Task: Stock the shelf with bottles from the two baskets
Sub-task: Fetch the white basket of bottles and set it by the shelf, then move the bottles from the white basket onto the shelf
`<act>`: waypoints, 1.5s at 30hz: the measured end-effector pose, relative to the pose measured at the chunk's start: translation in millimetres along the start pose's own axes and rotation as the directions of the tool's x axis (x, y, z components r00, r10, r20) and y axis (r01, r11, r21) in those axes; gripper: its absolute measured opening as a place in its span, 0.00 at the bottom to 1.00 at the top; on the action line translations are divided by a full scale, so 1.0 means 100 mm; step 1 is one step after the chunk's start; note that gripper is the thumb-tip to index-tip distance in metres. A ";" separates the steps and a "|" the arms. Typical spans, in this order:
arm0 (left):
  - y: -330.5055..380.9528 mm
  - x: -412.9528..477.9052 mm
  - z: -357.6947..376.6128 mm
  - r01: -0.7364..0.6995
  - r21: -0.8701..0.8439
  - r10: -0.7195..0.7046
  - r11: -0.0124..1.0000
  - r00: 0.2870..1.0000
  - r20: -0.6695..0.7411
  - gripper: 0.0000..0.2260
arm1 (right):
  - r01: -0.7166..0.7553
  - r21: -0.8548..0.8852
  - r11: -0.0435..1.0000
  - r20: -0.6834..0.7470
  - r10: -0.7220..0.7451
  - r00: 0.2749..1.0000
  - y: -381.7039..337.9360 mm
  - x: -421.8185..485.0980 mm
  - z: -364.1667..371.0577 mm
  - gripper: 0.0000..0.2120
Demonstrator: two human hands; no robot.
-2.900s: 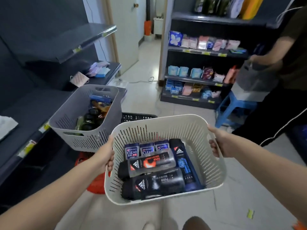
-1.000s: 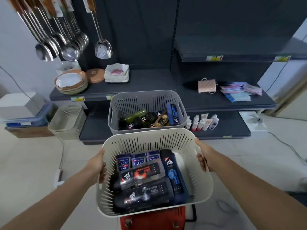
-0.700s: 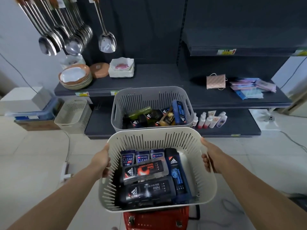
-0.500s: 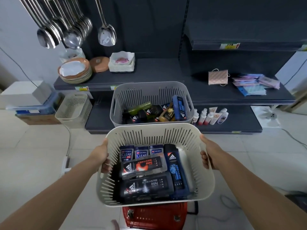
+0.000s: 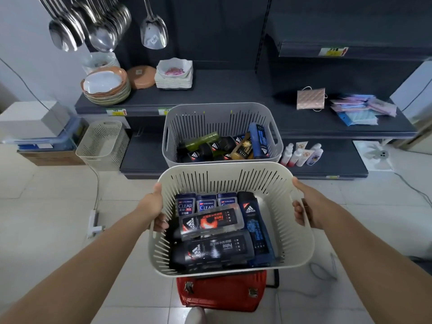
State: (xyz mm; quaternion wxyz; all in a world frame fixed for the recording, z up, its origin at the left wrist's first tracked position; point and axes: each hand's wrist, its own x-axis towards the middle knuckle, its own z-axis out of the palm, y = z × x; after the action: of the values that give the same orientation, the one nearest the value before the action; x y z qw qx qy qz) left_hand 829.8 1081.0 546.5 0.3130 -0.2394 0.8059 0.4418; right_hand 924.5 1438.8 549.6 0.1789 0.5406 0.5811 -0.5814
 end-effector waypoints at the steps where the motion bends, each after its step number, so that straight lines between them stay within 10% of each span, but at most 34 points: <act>1: 0.00 0.00 -0.01 -0.001 0.005 0.000 1.000 1.000 0.005 0.30 | 0.000 0.002 1.000 -0.017 0.000 1.000 0.00 -0.01 0.02 0.32; 17: 0.01 -0.09 -0.03 -0.058 0.060 0.055 0.997 0.997 0.050 0.33 | -0.041 -0.360 0.932 -0.131 -0.007 0.991 -0.19 -0.14 0.07 0.40; 27: 0.09 -0.23 0.19 0.048 0.098 -0.025 0.994 0.975 -0.220 0.38 | 0.051 -0.917 0.395 0.074 0.043 0.996 -0.90 0.01 0.02 0.30; 34: 0.09 -0.52 0.38 0.091 0.224 0.046 0.970 0.839 -0.543 0.24 | 0.209 -0.964 0.165 0.222 0.064 0.973 -0.93 0.12 -0.02 0.25; 38: -0.05 -0.70 0.61 0.045 0.330 0.202 0.943 0.708 -0.676 0.18 | 0.253 -0.954 -0.163 0.258 -0.009 0.966 -1.06 0.14 0.19 0.18; 41: -0.11 -0.83 0.78 0.084 0.549 0.317 0.831 0.741 -0.592 0.14 | 0.476 -0.848 -0.233 0.527 -0.272 0.805 -1.03 0.00 0.53 0.14; 45: -0.18 -0.80 0.94 0.165 0.530 0.060 0.832 0.922 -0.382 0.12 | 0.699 -0.643 -0.313 0.764 -0.327 0.556 -0.77 -0.27 1.14 0.12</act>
State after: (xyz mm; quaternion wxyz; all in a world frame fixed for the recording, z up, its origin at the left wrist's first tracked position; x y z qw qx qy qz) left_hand 923.9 1161.8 554.8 0.2173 -0.2428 0.9370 0.1260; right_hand 821.4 1348.4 579.9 0.2844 -0.1547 0.9414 -0.0949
